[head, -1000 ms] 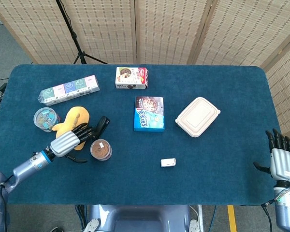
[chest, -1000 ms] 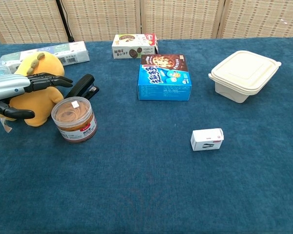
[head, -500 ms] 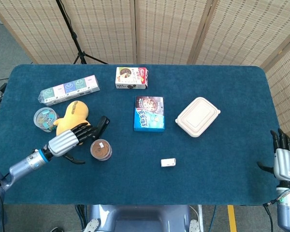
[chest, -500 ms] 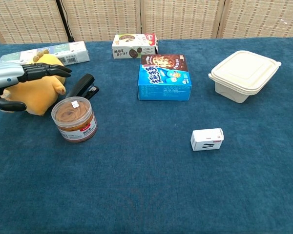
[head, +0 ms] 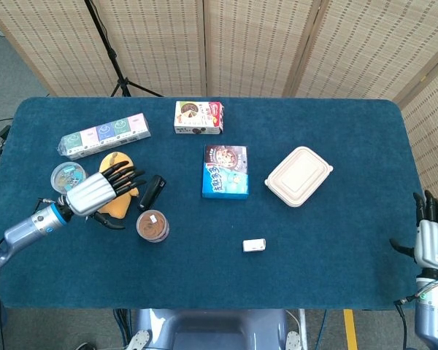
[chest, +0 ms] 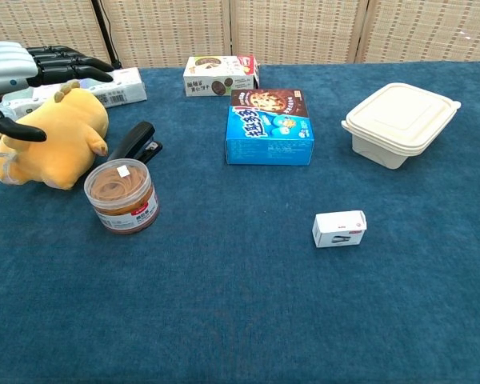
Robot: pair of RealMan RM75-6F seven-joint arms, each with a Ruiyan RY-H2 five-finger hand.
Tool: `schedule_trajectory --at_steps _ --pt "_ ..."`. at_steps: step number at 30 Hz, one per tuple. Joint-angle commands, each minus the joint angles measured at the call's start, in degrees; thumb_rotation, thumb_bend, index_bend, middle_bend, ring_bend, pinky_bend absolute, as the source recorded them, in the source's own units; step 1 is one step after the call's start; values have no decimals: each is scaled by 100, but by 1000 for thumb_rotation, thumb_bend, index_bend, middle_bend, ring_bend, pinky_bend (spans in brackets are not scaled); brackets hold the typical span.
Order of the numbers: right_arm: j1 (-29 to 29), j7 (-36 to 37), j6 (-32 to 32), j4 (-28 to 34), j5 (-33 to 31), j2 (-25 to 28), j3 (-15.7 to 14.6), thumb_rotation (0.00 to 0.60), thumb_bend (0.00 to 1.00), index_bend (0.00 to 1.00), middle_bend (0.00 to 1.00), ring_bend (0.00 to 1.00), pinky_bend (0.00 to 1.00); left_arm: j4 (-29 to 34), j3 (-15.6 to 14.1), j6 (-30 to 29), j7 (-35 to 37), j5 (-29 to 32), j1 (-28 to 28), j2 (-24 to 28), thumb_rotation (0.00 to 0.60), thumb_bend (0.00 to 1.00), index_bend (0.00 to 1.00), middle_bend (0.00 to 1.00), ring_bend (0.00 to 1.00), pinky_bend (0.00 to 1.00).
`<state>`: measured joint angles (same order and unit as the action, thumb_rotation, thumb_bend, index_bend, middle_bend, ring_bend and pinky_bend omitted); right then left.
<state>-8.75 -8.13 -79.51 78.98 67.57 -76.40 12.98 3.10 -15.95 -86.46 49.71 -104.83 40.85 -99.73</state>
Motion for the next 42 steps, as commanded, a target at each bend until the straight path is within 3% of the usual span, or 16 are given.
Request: schedule_trajectory --at_steps 1,19,28,42 --pt "-33 -104 -71 -25 -35 36 78 600 0 0 0 0 0 -4 63 582 -91 78 195 24 0 0 0 0 0 0" --pt "-95 35 161 -226 -229 139 171 600 0 0 0 0 0 27 -69 1844 -218 -10 387 -523 0 0 0 0 0 0" --pt "-88 58 163 -217 -190 138 136 600 0 0 0 0 0 60 -192 1601 -58 -121 177 -557 0 0 0 0 0 0" --pt "-73 64 112 -149 -122 151 103 600 0 0 0 0 0 113 -394 633 335 -320 -275 -511 0 0 0 0 0 0"
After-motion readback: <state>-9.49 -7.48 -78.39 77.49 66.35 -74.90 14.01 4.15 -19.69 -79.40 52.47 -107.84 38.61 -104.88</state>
